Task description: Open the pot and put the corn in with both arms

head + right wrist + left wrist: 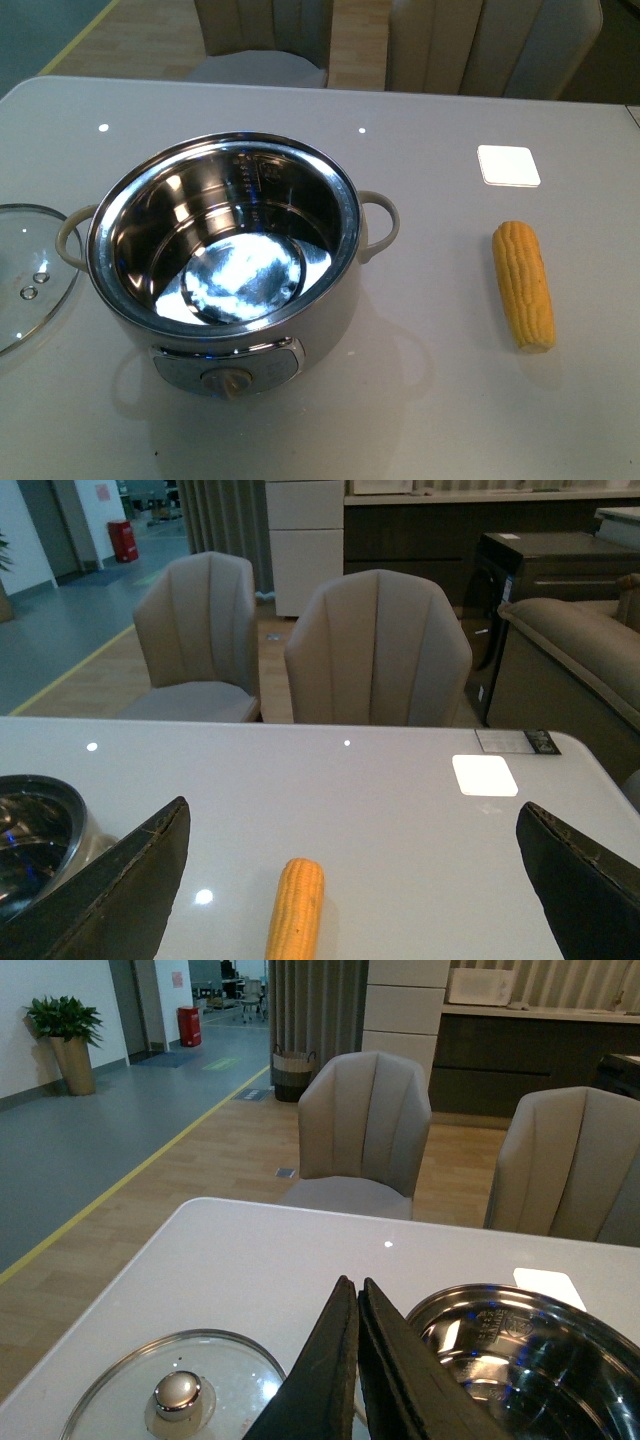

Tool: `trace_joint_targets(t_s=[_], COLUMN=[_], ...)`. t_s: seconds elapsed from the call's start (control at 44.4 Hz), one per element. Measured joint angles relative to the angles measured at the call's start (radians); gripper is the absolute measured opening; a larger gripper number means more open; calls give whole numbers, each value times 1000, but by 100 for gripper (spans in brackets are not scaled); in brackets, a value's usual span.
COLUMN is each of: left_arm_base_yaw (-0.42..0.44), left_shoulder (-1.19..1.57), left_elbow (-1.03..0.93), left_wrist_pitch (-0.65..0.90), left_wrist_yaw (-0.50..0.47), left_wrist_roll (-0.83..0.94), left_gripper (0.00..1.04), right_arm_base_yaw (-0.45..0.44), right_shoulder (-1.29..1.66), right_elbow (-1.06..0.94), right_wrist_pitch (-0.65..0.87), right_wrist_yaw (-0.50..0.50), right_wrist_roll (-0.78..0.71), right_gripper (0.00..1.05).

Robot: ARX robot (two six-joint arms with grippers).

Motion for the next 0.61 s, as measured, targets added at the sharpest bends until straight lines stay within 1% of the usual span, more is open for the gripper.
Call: trace_joint_targets(t_s=[0.158, 0.225, 0.27, 0.496, 0.518, 0.541, 0.563, 0.608], left_arm_base_yaw=[0, 0, 0, 0, 0, 0, 0, 0], left_shoulder=[-33, -119, -166, -203, -203, -203, -203, -203], left_elbow=[0, 0, 0, 0, 0, 0, 0, 0], left_wrist_pitch=[-34, -151, -195, -209, -209, -209, -209, -209], left_wrist_yaw=[0, 0, 0, 0, 0, 0, 0, 0], left_wrist_roll=[0, 0, 0, 0, 0, 0, 0, 0], left_gripper=[3, 3, 3, 3, 4, 8, 13, 20], right_arm_base_yaw=[0, 0, 0, 0, 0, 0, 0, 0], right_shoulder=[0, 0, 0, 0, 0, 0, 0, 0], right_elbow=[0, 0, 0, 0, 0, 0, 0, 0], right_wrist_pitch=[0, 0, 0, 0, 0, 0, 0, 0], right_wrist_yaw=[0, 0, 0, 0, 0, 0, 0, 0], right_wrist_roll=[0, 0, 0, 0, 0, 0, 0, 0], right_gripper=[96, 96, 96, 96, 96, 96, 96, 96])
